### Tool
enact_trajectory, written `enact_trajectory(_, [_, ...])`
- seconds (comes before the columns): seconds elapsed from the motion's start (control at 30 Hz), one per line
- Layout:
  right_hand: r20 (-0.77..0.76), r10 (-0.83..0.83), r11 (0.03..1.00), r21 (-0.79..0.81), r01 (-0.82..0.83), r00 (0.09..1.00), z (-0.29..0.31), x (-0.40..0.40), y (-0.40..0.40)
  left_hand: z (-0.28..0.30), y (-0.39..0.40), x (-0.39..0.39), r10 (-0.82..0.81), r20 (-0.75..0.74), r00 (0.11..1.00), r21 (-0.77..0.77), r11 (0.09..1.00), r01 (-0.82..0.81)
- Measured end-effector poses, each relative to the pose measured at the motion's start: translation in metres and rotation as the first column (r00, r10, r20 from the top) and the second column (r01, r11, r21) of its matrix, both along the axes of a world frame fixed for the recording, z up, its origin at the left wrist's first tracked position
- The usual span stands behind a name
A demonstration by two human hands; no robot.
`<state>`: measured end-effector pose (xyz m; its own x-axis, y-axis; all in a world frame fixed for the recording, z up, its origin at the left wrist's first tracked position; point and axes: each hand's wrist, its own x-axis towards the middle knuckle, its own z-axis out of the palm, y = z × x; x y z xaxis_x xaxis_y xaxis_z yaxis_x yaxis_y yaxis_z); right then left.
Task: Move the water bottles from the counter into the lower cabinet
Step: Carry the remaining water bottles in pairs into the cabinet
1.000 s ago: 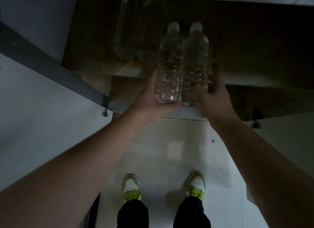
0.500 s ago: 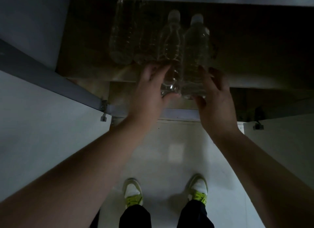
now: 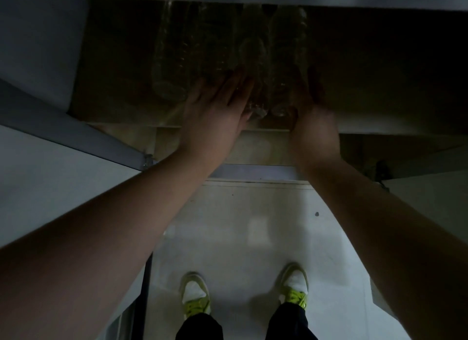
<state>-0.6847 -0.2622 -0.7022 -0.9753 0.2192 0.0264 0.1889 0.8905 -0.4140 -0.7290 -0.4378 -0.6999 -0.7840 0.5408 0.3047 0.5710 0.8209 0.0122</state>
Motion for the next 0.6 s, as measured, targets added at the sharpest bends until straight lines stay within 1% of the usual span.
enact_trajectory(0.13, [0.096,-0.043,0.999,0.029,0.04,0.994,-0.001,-0.016,0.004,-0.003,0.009,-0.015,0.052,-0.03,0.998,-0.012,0.999,-0.052])
enact_trajectory(0.17, [0.06,-0.041,0.998,0.047,0.038,0.997,-0.002,-0.019,0.003,-0.003,0.011,-0.02,0.059,-0.019,0.998,-0.01,0.998,-0.059])
enact_trajectory(0.23, [-0.064,-0.02,0.998,0.055,0.023,0.998,-0.004,-0.024,0.004,-0.003,0.015,-0.026,0.084,0.022,0.996,-0.008,0.996,-0.084])
enact_trajectory(0.27, [-0.046,-0.026,0.999,0.038,0.028,0.999,-0.003,-0.026,0.005,-0.003,0.017,-0.028,0.101,0.039,0.994,-0.01,0.995,-0.1])
enact_trajectory(0.33, [0.121,-0.026,1.0,0.017,0.024,0.992,0.001,-0.025,0.01,-0.004,0.018,-0.029,0.121,0.06,0.991,-0.006,0.993,-0.121])
enact_trajectory(0.37, [0.178,-0.03,0.999,0.02,0.026,0.984,0.005,-0.024,0.011,-0.002,0.019,-0.028,0.123,0.077,0.989,-0.005,0.992,-0.123])
enact_trajectory(0.4, [0.195,-0.028,0.999,0.024,0.023,0.98,0.009,-0.023,0.012,0.001,0.019,-0.026,0.124,0.114,0.986,-0.016,0.992,-0.123])
enact_trajectory(0.5, [0.159,0.034,0.999,-0.001,-0.034,0.987,0.021,-0.012,0.006,0.014,0.018,-0.02,0.123,0.302,0.945,-0.061,0.992,-0.11])
enact_trajectory(0.53, [0.143,0.054,0.998,0.008,-0.056,0.988,0.023,-0.006,0.004,0.021,0.016,-0.018,0.123,0.341,0.932,-0.055,0.992,-0.111])
enact_trajectory(0.6, [0.118,0.058,0.998,-0.003,-0.058,0.991,0.033,0.011,-0.001,0.038,0.009,-0.006,0.122,0.372,0.92,-0.038,0.993,-0.116])
